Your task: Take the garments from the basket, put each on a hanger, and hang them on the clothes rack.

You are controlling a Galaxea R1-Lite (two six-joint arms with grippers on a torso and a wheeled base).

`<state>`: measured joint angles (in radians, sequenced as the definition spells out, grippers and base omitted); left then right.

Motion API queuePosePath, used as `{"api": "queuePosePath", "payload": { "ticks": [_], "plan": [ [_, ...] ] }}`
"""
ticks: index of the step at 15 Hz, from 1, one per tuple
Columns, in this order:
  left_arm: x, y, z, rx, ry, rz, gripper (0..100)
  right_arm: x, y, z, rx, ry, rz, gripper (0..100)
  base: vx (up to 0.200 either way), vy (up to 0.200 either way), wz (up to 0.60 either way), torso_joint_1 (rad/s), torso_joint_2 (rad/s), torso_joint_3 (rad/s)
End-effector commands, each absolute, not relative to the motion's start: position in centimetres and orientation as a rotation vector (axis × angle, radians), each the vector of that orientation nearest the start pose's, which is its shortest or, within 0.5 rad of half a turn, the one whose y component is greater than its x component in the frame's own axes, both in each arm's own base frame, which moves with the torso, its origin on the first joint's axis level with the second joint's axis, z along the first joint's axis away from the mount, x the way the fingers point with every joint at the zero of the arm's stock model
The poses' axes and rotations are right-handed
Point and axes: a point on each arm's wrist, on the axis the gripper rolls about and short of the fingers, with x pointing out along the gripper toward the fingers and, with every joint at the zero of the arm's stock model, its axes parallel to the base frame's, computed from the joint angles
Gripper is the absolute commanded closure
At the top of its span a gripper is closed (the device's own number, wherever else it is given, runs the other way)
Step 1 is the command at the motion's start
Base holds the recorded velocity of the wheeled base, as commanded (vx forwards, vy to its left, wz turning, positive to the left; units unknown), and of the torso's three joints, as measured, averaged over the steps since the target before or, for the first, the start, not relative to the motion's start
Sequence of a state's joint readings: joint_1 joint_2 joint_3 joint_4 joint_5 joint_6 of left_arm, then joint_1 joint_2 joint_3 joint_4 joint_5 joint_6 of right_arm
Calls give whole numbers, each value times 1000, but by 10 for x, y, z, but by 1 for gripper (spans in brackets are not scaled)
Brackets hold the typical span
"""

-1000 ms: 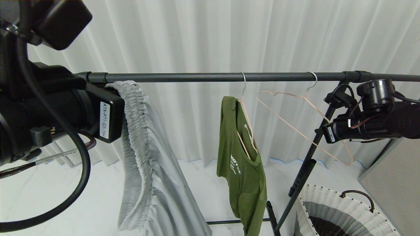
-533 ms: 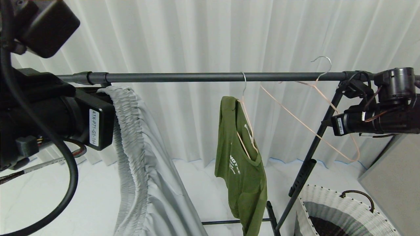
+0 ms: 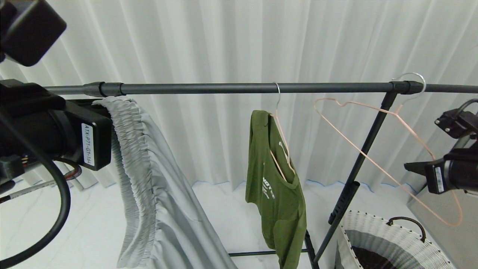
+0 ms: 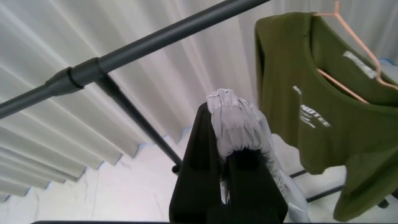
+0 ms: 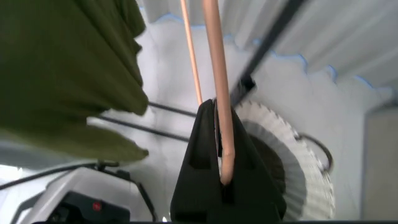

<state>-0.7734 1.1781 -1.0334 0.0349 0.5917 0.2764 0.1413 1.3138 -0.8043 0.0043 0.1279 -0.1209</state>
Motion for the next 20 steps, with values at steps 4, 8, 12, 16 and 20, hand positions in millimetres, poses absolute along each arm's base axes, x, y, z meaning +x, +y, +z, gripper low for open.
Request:
{"api": "queuePosePath", "payload": {
  "ticks": [4, 8, 12, 16, 20],
  "plan": [
    [131, -101, 309, 386, 122, -157, 100, 152, 23, 223, -135, 462, 235, 100, -50, 0, 0, 2, 2, 2],
    [132, -100, 309, 385, 124, -148, 100, 152, 23, 224, -141, 459, 235, 100, -200, 0, 0, 7, 6, 1],
    [133, -100, 308, 387, 126, -148, 100, 152, 23, 221, -141, 469, 237, 100, -200, 0, 0, -2, 0, 7],
    [132, -101, 299, 423, 147, -160, 100, 155, 25, 223, -142, 466, 251, 100, -150, 0, 0, 3, 1, 4],
    [136, -104, 289, 506, 176, -166, 100, 133, 45, 231, -176, 473, 415, 100, 0, 0, 0, 0, 0, 0]
  ]
}}
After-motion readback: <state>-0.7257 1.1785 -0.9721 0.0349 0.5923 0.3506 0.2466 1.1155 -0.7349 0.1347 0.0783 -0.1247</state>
